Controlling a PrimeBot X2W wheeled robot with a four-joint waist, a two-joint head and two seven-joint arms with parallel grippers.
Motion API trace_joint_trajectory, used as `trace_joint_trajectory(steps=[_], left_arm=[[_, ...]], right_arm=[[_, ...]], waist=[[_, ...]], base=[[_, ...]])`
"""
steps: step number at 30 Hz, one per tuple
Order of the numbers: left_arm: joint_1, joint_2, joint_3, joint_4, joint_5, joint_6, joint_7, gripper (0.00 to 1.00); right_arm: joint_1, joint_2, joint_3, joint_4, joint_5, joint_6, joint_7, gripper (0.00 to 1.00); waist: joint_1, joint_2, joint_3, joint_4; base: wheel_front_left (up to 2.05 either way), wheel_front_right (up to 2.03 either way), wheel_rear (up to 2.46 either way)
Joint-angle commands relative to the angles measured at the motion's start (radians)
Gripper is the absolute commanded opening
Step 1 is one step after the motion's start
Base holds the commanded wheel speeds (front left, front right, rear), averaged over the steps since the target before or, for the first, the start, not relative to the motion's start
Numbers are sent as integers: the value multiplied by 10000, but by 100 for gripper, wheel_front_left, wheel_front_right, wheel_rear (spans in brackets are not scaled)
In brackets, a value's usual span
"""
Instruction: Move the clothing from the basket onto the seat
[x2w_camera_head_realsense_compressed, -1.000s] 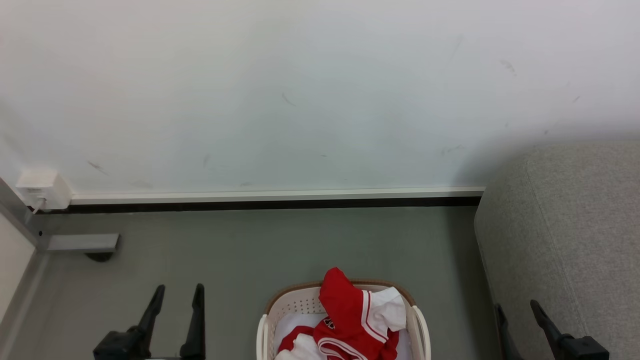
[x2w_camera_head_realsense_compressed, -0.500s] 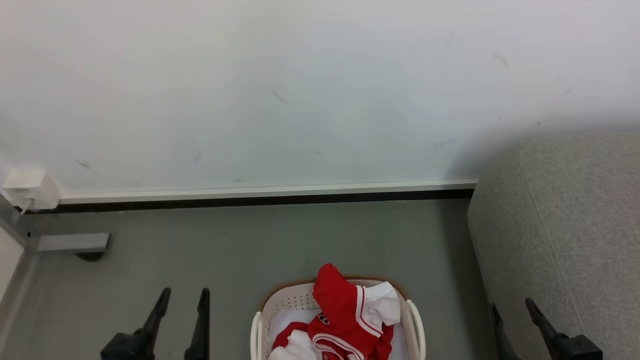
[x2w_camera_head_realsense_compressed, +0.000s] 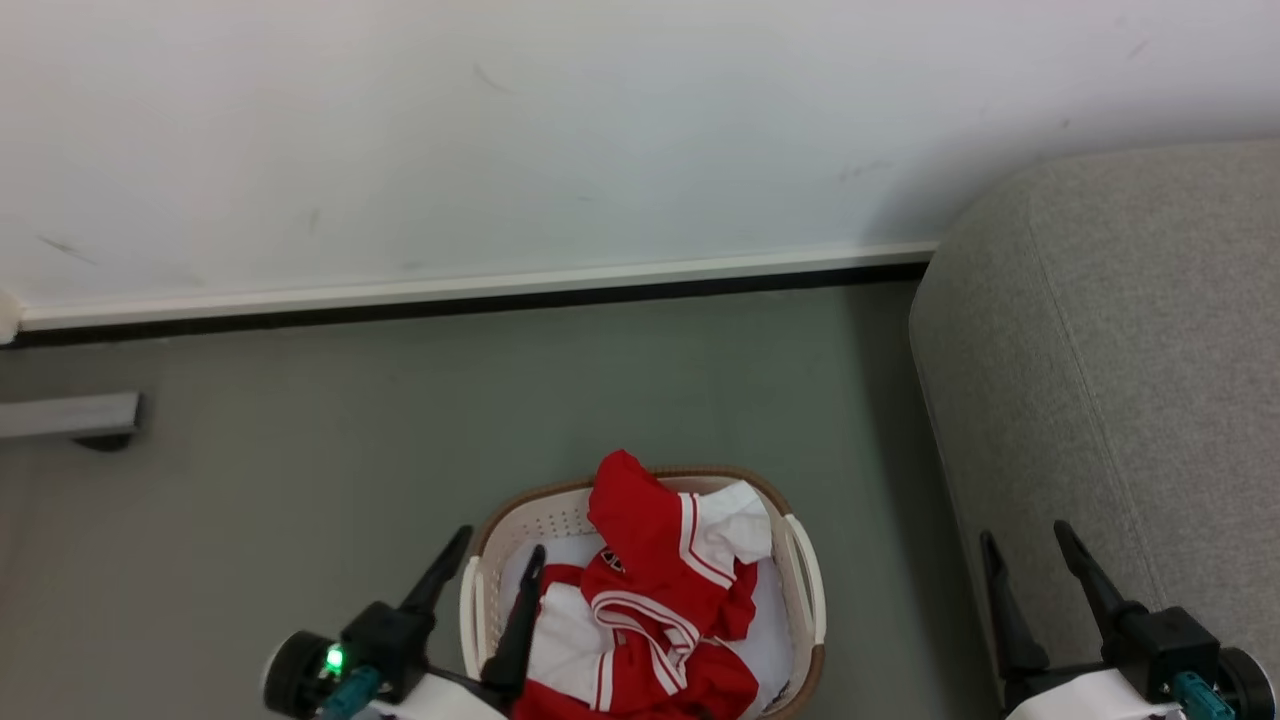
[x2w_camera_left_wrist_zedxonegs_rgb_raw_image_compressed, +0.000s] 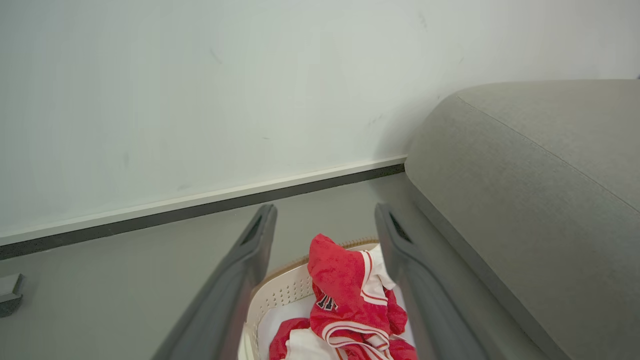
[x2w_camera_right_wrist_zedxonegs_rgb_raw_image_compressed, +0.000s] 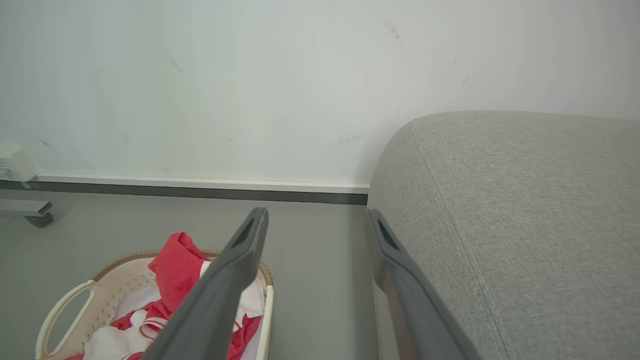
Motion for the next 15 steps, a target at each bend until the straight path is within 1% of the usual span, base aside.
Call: trace_joint_trajectory(steps=[1, 6, 9, 11, 15], left_arm=[[-325, 207, -370, 144, -40, -37, -7, 100], [-1345, 793, -2068, 975, -264, -12, -7, 100], [-2148, 1082, -3054, 1785, -307, -14, 3, 100], [-2705, 1114, -3488, 2308, -433, -14, 104, 100], [-3739, 979, -3857, 3279, -545, -15, 495, 100]], right_arm=[[-266, -49, -3, -101, 110, -21, 3, 100], [-712, -45, 45, -350, 159, -21, 3, 100], [-1020, -40, 82, -553, 207, -21, 3, 100], [-1193, -43, 92, -719, 266, -21, 3, 100], [-1536, -43, 120, -1088, 325, -21, 3, 100]], waist=[[0, 0, 643, -292], [0, 0, 1674, -518], [0, 0, 2292, -623], [0, 0, 2684, -668], [0, 0, 3538, -731]], base=[[0, 0, 0], [0, 0, 0], [0, 0, 0], [0, 0, 0], [0, 0, 0]])
